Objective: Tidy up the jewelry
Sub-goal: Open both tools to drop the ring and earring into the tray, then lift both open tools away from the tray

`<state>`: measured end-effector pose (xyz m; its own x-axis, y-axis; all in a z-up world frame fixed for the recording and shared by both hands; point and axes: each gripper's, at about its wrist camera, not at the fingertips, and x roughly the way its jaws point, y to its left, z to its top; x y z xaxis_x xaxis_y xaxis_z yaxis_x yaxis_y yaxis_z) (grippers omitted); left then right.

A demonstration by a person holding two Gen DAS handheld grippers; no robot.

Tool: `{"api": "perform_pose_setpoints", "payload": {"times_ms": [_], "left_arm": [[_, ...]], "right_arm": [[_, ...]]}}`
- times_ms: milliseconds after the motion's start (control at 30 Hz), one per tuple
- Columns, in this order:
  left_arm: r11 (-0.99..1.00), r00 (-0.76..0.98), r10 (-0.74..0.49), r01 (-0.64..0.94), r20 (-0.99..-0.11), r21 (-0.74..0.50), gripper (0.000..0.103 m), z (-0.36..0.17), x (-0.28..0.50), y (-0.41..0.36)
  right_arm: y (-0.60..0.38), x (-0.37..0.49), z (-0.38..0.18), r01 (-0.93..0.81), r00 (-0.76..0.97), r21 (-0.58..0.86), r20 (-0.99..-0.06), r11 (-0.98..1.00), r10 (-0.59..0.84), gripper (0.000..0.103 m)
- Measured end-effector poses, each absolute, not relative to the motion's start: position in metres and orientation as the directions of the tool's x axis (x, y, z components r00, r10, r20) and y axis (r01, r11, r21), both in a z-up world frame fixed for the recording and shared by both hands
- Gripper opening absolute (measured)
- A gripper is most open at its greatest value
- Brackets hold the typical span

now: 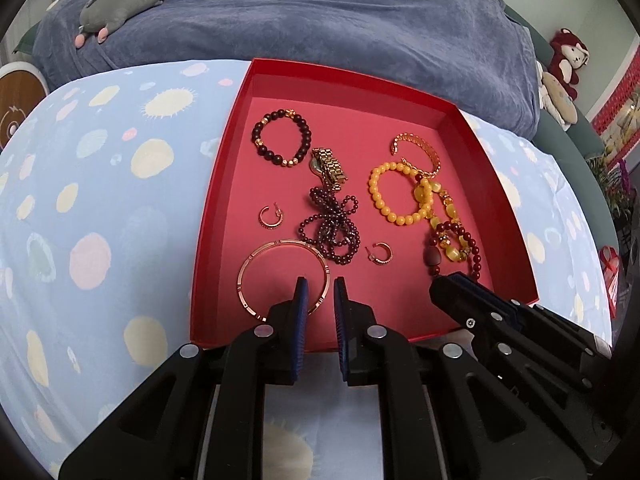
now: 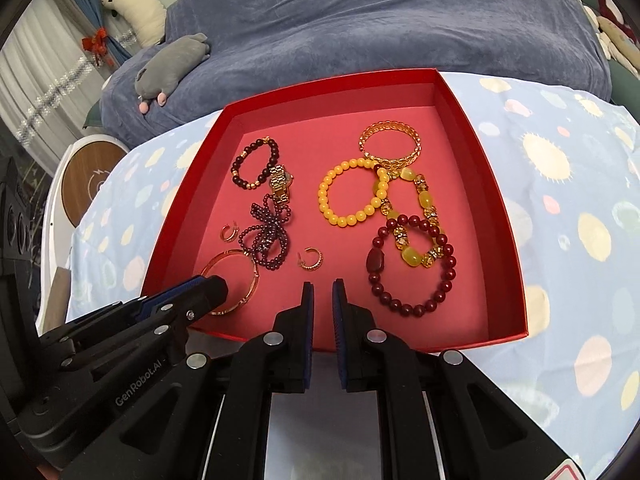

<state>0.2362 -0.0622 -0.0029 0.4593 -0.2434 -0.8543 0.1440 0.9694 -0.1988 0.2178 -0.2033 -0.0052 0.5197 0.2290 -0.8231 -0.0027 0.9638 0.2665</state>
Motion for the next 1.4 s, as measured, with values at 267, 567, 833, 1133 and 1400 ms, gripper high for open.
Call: {"api": "perform_pose_setpoints", "payload": {"times_ms": [267, 567, 833, 1133, 1400], "left_arm": [[0.967, 0.433, -0.253, 0.151, -0.865, -0.207, 0.012, -0.003, 0.189, -0.056], [0.967, 0.418, -0.243, 0.171, -0.875, -0.187, 0.012, -0.003, 0.127, -0.049], [0.97, 0.451, -0.235, 0.164, -0.861, -0.179, 0.016, 0.02, 0.106, -0.049], [0.981, 0.497, -0.179, 0.159, -0.849, -0.114, 0.045, 0.045, 0.09, -0.052], [0.99, 0.494, -0.135, 0.11, -0.859, -0.092, 0.064, 0.05, 0.08, -0.044]], "right_arm": [[-0.201, 0.171, -0.004, 0.017, 0.497, 0.291, -0.833, 0.957, 0.244, 0.011], [-0.188, 0.106, -0.003, 0.016, 0.475, 0.281, -0.847, 0.959, 0.241, 0.011], [-0.19, 0.089, 0.022, 0.057, 0.498, 0.24, -0.848, 0.969, 0.18, 0.012], [-0.197, 0.068, 0.049, 0.102, 0.534, 0.166, -0.841, 0.981, 0.086, 0.038], [-0.202, 0.054, 0.056, 0.122, 0.548, 0.166, -0.834, 0.979, 0.073, 0.055]]}}
